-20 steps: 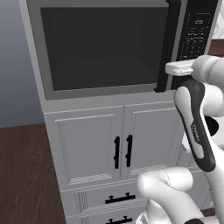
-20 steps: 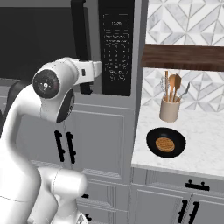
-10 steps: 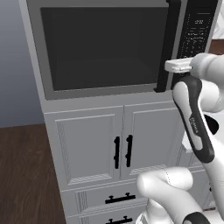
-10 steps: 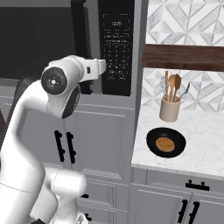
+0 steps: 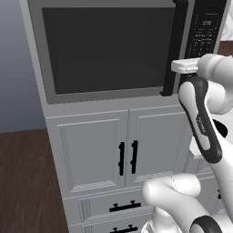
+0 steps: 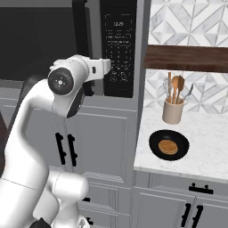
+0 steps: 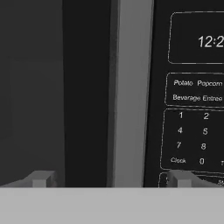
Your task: Open the microwave, place the bowl with waffle inside the microwave, then close the microwave door and turn it on.
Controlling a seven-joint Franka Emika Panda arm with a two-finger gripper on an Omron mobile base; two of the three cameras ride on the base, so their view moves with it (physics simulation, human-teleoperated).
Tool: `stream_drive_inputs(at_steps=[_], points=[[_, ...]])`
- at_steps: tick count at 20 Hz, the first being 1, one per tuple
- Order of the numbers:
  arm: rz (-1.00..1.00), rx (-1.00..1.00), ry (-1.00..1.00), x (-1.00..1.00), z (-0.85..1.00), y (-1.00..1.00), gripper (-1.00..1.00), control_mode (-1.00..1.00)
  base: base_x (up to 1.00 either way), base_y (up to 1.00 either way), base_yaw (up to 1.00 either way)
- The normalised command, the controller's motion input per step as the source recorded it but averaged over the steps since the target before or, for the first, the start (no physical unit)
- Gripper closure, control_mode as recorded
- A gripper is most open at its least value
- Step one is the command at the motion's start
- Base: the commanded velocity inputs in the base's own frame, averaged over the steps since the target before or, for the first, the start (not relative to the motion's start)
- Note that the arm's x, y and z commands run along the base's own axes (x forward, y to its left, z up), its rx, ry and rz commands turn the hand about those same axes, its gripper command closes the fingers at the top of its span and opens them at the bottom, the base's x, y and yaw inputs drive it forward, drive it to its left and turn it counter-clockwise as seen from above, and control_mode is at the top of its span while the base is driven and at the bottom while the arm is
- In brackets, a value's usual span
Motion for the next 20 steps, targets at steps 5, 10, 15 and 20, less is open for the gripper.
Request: stream_drive_inputs(at_steps=[5, 10, 15, 20], points=[[0.00, 0.00, -0.05, 0.04, 0.02, 0.32, -1.00, -1.00, 0.00, 0.00, 0.00], [-0.05, 0.00, -0.01, 0.27, 0.00, 0.11, -1.00, -1.00, 0.00, 0.00, 0.00], [-0.07, 0.00, 0.00, 0.30, 0.00, 0.00, -1.00, -1.00, 0.00, 0.00, 0.00], [-0.08, 0.00, 0.00, 0.23, 0.00, 0.00, -1.00, -1.00, 0.00, 0.00, 0.00]])
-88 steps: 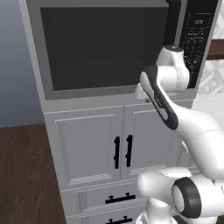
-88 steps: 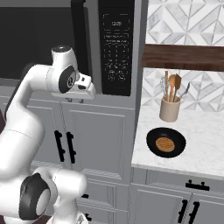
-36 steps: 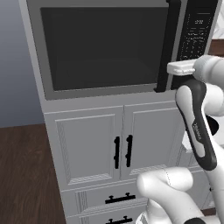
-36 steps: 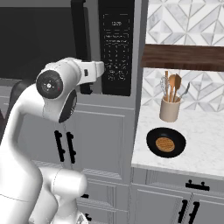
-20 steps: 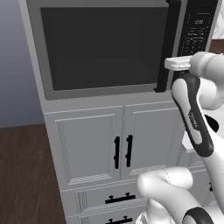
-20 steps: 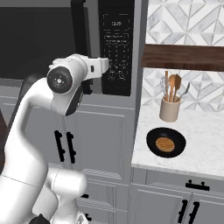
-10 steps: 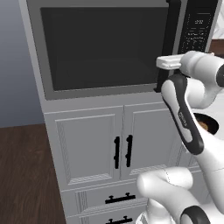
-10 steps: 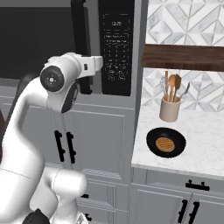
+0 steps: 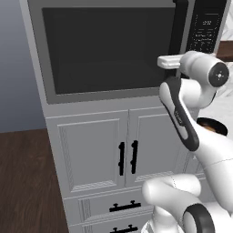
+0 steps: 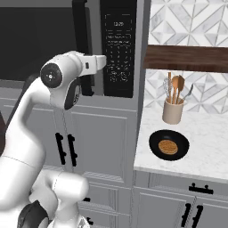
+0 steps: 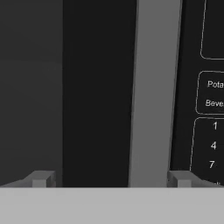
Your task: Open the microwave, place the bowl with waffle inside the microwave, then close the microwave door and turn it on.
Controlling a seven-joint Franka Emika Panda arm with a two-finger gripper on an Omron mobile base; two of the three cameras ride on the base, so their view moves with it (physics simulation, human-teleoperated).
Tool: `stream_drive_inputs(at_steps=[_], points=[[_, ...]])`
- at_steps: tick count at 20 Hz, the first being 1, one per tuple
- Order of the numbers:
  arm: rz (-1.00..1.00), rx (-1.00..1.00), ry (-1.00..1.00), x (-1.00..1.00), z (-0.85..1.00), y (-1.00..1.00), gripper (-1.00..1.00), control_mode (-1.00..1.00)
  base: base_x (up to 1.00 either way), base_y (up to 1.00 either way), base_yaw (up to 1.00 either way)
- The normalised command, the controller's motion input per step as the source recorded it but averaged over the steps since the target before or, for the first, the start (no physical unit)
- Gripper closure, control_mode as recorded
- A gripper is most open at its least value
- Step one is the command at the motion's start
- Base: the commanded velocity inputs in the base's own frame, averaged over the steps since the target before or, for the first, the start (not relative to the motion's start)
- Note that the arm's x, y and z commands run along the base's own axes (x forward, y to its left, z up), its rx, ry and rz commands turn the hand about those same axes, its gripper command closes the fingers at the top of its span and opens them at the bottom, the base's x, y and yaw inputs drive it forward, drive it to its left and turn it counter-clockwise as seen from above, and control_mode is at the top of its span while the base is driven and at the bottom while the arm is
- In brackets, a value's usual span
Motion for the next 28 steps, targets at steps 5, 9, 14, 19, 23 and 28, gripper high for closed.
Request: stream_drive_inputs(at_steps=[5, 9, 14, 19, 23, 28], points=[[-0.07, 0.00, 0.00, 0.27, 0.00, 0.05, -1.00, -1.00, 0.00, 0.00, 0.00], [0.00, 0.00, 0.00, 0.14, 0.00, 0.03, -1.00, -1.00, 0.00, 0.00, 0.00], [0.00, 0.00, 0.00, 0.00, 0.00, 0.00, -1.00, -1.00, 0.00, 0.00, 0.00], [0.00, 0.00, 0.00, 0.00, 0.00, 0.00, 1.00, -1.00, 0.00, 0.00, 0.00], [0.00, 0.00, 0.00, 0.00, 0.00, 0.00, 1.00, -1.00, 0.00, 0.00, 0.00], [0.00, 0.00, 0.00, 0.00, 0.00, 0.00, 1.00, -1.00, 0.00, 0.00, 0.00]])
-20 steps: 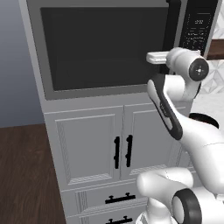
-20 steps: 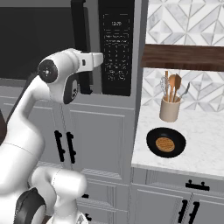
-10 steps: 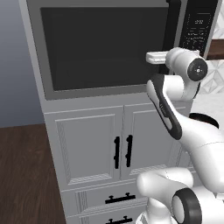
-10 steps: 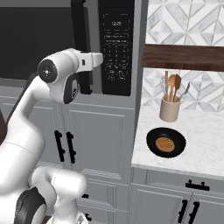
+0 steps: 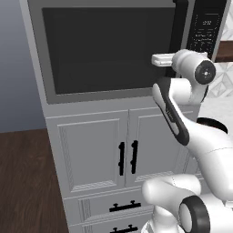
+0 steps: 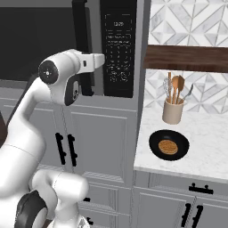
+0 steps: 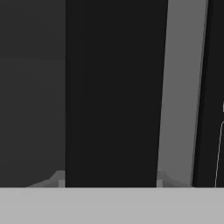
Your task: Open the microwave, place the bowl with waffle inside the microwave, then close the microwave door and turn it on.
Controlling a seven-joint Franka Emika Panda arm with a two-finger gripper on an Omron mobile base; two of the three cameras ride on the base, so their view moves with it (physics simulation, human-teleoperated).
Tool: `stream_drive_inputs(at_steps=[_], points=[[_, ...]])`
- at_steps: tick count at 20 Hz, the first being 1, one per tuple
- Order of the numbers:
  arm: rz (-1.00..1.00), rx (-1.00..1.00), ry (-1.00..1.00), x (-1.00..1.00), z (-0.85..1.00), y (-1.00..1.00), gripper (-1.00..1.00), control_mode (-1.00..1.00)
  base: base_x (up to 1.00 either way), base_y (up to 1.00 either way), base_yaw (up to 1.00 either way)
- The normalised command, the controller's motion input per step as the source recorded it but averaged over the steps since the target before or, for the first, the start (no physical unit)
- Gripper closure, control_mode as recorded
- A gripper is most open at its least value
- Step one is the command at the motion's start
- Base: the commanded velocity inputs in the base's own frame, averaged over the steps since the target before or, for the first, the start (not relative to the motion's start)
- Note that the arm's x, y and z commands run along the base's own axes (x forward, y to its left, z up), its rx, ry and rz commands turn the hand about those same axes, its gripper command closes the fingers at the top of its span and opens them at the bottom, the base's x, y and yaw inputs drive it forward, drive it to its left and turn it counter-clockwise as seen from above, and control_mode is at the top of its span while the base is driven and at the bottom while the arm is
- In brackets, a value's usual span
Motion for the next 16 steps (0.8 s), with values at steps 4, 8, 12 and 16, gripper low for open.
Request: stream_drive_inputs(at_steps=[4, 8, 12, 16], points=[[0.00, 0.00, -0.01, -0.63, 0.00, 0.00, 1.00, -1.00, 0.00, 0.00, 0.00], [0.00, 0.00, -0.02, -1.00, 0.00, 0.00, 1.00, -1.00, 0.00, 0.00, 0.00], [0.05, 0.00, 0.00, -1.00, 0.01, 0.14, 1.00, -1.00, 0.00, 0.00, 0.00], [0.04, 0.00, 0.00, -1.00, 0.00, 0.34, 1.00, -1.00, 0.00, 0.00, 0.00]])
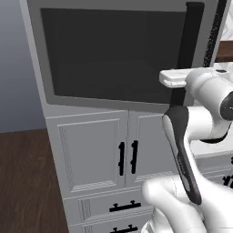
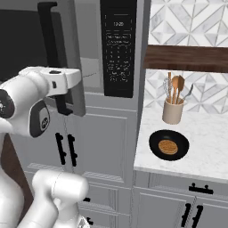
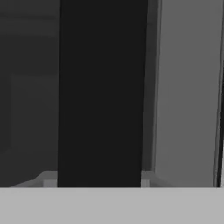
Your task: Open the microwave, place the bowl with waffle inside the microwave, then close the microwave door and turn it on.
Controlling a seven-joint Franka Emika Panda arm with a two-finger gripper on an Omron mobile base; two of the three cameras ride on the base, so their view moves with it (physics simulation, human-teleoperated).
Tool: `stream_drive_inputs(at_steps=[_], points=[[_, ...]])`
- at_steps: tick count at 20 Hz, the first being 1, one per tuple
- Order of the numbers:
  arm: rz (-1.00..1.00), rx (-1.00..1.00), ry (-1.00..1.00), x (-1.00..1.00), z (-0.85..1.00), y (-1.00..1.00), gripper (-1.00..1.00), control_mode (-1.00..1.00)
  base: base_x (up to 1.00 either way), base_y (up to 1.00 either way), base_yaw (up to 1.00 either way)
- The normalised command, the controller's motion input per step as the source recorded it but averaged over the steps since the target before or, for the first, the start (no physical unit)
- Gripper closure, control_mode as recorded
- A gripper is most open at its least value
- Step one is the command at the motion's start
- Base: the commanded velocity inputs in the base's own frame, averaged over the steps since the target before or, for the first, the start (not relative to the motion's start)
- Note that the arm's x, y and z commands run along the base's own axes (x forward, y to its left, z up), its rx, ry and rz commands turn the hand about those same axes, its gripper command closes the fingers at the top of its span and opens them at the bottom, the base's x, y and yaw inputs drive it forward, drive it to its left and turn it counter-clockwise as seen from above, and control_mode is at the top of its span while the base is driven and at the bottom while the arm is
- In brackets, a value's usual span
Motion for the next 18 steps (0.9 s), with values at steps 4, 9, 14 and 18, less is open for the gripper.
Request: stream_drive_inputs(at_steps=[4, 9, 14, 18], points=[[0.00, 0.00, 0.00, -1.00, 0.00, 0.34, 1.00, -1.00, 0.00, 0.00, 0.00], [0.00, 0.00, 0.00, -0.97, 0.00, 0.38, 1.00, -1.00, 0.00, 0.00, 0.00], [0.00, -0.01, 0.00, -0.20, 0.00, 0.14, 1.00, -1.00, 0.00, 0.00, 0.00], [0.00, 0.00, 0.00, 0.00, 0.00, 0.00, 1.00, -1.00, 0.00, 0.00, 0.00]])
